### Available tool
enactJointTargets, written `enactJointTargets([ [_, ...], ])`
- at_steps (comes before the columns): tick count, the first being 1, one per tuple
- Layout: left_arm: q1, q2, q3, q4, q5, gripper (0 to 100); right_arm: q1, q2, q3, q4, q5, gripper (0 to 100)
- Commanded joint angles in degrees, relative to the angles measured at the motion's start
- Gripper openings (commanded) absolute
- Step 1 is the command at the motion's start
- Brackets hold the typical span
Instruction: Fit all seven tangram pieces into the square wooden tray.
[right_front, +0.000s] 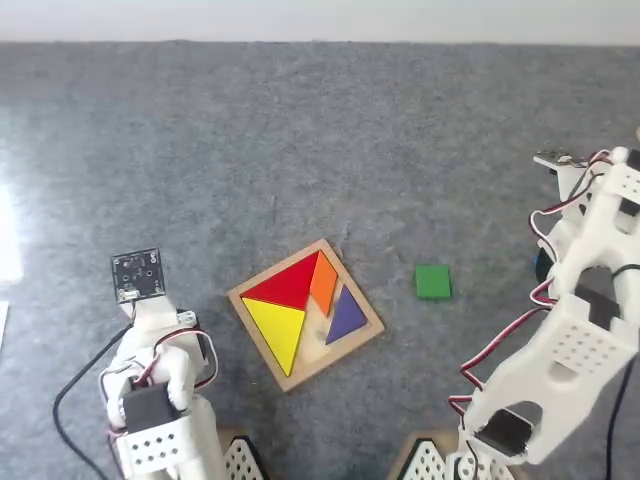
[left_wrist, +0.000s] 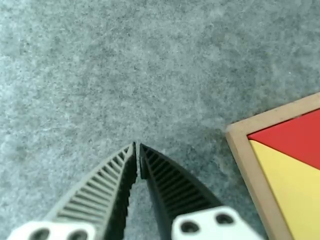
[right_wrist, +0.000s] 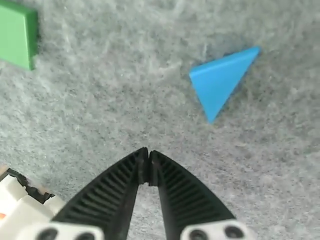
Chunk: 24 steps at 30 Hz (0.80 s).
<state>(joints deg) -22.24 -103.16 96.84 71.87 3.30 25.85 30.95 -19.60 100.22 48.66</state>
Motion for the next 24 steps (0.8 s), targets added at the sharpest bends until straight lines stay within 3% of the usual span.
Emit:
enactJointTargets([
  [1, -0.2, -1.0, -0.4, 0.4, -0.3, 1, 0.3, -2.3, -1.8, -0.3, 0.4, 2.4],
  [11, -0.2, -1.0, -0.4, 0.4, -0.3, 1, 0.4, 10.1, -0.5, -6.8, 0.3, 2.1],
  [24, -0.2, -1.0, -0.4, 0.4, -0.3, 1, -1.9, -8.6, -0.5, -0.3, 0.3, 2.3],
])
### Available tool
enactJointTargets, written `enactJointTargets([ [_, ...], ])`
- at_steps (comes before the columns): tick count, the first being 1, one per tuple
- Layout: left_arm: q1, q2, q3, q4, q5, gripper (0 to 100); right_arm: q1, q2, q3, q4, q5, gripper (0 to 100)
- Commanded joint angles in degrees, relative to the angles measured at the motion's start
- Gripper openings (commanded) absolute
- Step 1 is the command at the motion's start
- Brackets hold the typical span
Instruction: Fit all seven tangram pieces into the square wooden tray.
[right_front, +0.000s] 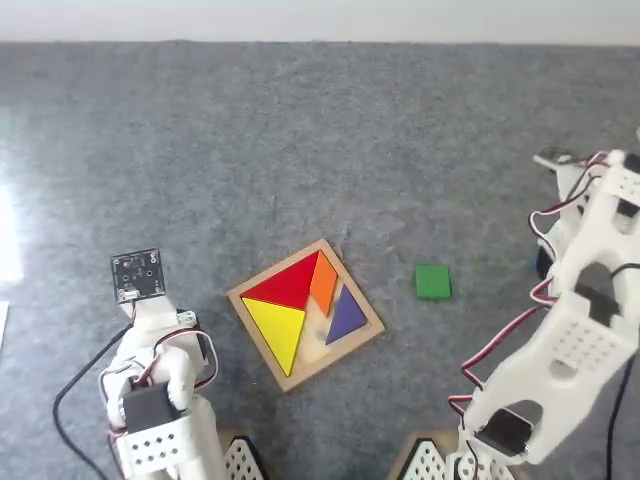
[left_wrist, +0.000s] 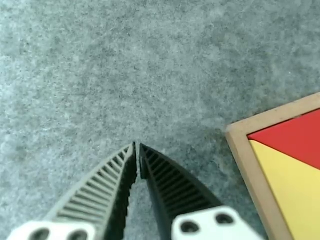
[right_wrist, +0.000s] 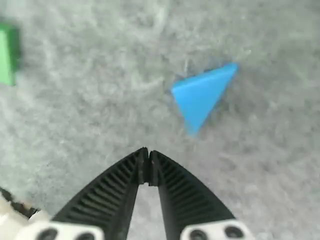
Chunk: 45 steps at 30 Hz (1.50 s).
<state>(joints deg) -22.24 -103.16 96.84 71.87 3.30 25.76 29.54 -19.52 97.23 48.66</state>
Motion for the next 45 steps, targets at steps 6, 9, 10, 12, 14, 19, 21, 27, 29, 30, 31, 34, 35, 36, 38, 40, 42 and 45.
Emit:
enactJointTargets([
  [6, -0.2, -1.0, -0.4, 0.4, -0.3, 1, -3.1, -8.7, -0.5, 3.8, 0.3, 2.3],
  [9, -0.2, -1.0, -0.4, 0.4, -0.3, 1, -2.4, -5.8, -0.5, 3.6, 0.3, 2.4],
  [10, -0.2, -1.0, -0.4, 0.4, -0.3, 1, -2.1, -4.4, -0.5, 3.5, 0.3, 2.4],
  [12, -0.2, -1.0, -0.4, 0.4, -0.3, 1, -1.4, -1.5, -0.5, 1.9, 0.3, 2.2],
  [14, -0.2, -1.0, -0.4, 0.4, -0.3, 1, -0.4, 1.5, -0.5, -0.1, 0.4, 2.3],
  [19, -0.2, -1.0, -0.4, 0.4, -0.3, 1, 1.2, 7.3, -0.5, -2.9, 0.5, 2.3],
  [21, -0.2, -1.0, -0.4, 0.4, -0.3, 1, 1.2, 7.9, -0.5, -2.9, 0.5, 2.3],
  [27, -0.2, -1.0, -0.4, 0.4, -0.3, 1, 0.7, 6.4, -6.4, -0.2, 0.4, 2.4],
  [29, -0.2, -1.0, -0.4, 0.4, -0.3, 1, 0.7, 6.1, -10.9, 2.8, 0.4, 2.4],
  [30, -0.2, -1.0, -0.4, 0.4, -0.3, 1, 0.7, 6.1, -13.5, 4.2, 0.4, 2.4],
  [31, -0.2, -1.0, -0.4, 0.4, -0.3, 1, 0.7, 6.1, -15.6, 4.9, 0.4, 2.4],
  [34, -0.2, -1.0, -0.4, 0.4, -0.3, 1, 0.8, 6.2, -19.7, 5.2, 0.3, 2.4],
  [35, -0.2, -1.0, -0.4, 0.4, -0.3, 1, 0.8, 6.2, -20.0, 5.2, 0.3, 2.4],
  [36, -0.2, -1.0, -0.4, 0.4, -0.3, 1, 0.8, 6.2, -20.1, 5.2, 0.3, 2.4],
  [38, -0.2, -1.0, -0.4, 0.4, -0.3, 1, 0.8, 6.2, -20.2, 5.2, 0.3, 2.4],
  [40, -0.2, -1.0, -0.4, 0.4, -0.3, 1, 0.8, 6.3, -20.1, 5.1, 0.3, 2.4],
  [42, -0.2, -1.0, -0.4, 0.4, -0.3, 1, 0.9, 6.6, -20.0, 5.1, 0.3, 2.4],
  [45, -0.2, -1.0, -0.4, 0.4, -0.3, 1, 1.1, 8.7, -20.2, 5.1, 0.3, 2.4],
])
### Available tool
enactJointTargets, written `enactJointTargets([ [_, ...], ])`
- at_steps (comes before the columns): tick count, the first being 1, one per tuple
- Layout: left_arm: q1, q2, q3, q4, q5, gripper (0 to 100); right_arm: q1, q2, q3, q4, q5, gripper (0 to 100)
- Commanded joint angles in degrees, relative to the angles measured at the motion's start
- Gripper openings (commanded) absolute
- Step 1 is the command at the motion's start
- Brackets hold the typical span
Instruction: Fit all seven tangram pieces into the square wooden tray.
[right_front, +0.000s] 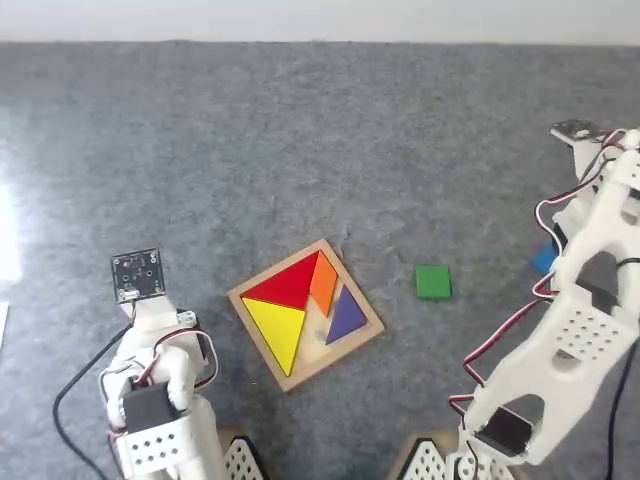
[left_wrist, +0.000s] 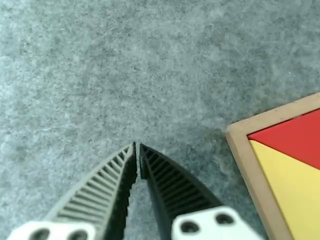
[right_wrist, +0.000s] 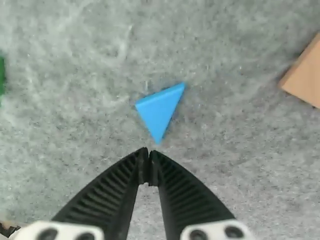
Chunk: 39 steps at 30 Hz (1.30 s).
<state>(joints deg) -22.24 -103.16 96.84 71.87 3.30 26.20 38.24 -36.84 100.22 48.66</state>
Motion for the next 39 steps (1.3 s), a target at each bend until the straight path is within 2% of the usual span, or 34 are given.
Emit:
enactJointTargets([
  [1, -0.2, -1.0, -0.4, 0.4, -0.3, 1, 0.7, 1.1, -2.9, 2.2, 0.3, 2.4],
  [7, -0.2, -1.0, -0.4, 0.4, -0.3, 1, 1.4, 5.1, -3.0, 1.9, 0.3, 2.3],
  [39, -0.2, -1.0, -0.4, 0.4, -0.3, 1, 1.2, 5.1, -3.0, 2.1, 0.4, 2.4],
])
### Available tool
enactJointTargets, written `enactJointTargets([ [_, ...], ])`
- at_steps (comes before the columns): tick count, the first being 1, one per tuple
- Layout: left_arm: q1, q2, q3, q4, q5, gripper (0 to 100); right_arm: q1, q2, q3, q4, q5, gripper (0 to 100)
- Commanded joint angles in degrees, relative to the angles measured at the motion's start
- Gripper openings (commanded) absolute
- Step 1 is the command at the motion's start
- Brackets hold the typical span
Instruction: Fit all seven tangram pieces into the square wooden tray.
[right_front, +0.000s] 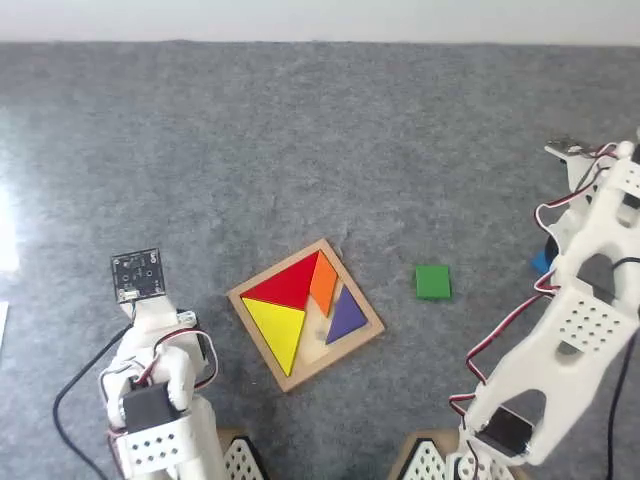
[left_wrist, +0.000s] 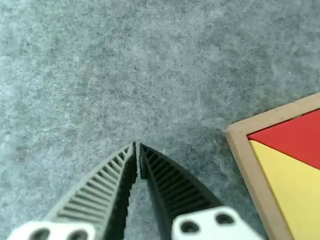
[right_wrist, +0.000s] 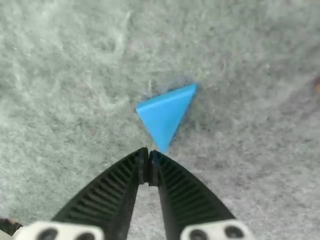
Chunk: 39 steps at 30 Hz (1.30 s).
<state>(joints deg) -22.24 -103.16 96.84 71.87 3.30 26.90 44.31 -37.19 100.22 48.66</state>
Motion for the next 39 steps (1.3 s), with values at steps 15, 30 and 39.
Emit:
enactJointTargets([
  [15, -0.2, -1.0, -0.4, 0.4, -0.3, 1, 0.3, -1.1, -2.6, 2.2, 0.4, 2.4],
  [30, -0.2, -1.0, -0.4, 0.4, -0.3, 1, -0.4, -6.0, -2.5, 2.7, 0.3, 2.3],
  [39, -0.2, -1.0, -0.4, 0.4, -0.3, 1, -2.1, -11.2, -2.3, 2.7, -1.8, 2.4],
])
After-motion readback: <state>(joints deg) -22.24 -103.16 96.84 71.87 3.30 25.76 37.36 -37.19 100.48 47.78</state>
